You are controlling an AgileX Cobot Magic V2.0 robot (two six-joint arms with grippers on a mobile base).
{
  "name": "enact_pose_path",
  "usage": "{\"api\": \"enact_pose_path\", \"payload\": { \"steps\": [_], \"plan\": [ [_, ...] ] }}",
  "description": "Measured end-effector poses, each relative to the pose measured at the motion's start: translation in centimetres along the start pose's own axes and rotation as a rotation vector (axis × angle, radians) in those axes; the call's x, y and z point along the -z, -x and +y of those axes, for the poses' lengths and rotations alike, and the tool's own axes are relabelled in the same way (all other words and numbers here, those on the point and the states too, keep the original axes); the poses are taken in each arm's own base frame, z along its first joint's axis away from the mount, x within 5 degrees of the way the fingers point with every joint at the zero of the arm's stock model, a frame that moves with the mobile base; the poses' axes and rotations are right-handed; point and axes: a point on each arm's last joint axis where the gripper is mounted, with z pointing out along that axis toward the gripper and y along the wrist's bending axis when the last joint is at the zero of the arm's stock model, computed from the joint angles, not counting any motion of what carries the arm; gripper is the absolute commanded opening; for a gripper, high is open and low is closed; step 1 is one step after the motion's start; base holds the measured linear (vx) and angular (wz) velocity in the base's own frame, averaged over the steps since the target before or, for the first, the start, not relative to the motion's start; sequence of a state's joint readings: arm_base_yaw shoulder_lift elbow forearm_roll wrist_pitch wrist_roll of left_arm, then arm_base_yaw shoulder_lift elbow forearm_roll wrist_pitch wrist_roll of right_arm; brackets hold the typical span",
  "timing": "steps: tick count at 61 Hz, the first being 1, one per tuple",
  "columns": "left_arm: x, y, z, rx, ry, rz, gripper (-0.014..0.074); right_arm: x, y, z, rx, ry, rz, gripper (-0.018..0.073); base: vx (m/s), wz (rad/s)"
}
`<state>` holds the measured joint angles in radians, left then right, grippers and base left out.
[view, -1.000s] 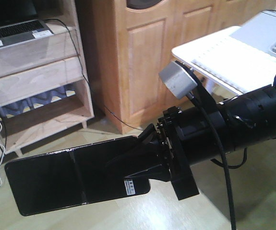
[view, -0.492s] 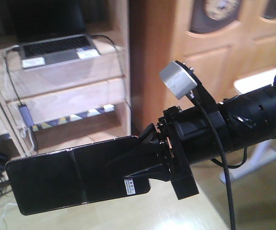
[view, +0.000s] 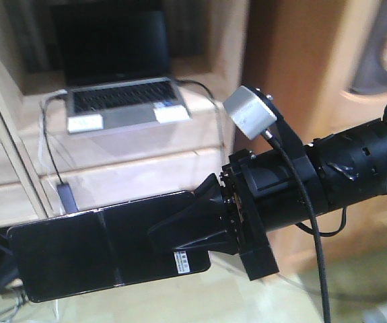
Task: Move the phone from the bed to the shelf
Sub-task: 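Carry the phone in the right gripper while driving to the wooden shelf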
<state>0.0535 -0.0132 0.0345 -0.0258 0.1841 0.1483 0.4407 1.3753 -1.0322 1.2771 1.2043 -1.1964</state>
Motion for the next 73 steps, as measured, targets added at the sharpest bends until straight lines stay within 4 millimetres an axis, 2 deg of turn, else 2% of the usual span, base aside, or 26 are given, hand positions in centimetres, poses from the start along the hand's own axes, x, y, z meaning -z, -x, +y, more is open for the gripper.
{"api": "enact_pose_path", "payload": {
  "steps": [36,73],
  "plan": [
    [0.00,0.00,0.00,0.000,0.000,0.000,0.0001,0.00,0.00,0.00,0.000,0.000,0.000,-0.0002,0.37,0.22],
    [0.00,0.00,0.00,0.000,0.000,0.000,0.0001,0.00,0.00,0.00,0.000,0.000,0.000,-0.0002,0.26,0.06]
  ]
}}
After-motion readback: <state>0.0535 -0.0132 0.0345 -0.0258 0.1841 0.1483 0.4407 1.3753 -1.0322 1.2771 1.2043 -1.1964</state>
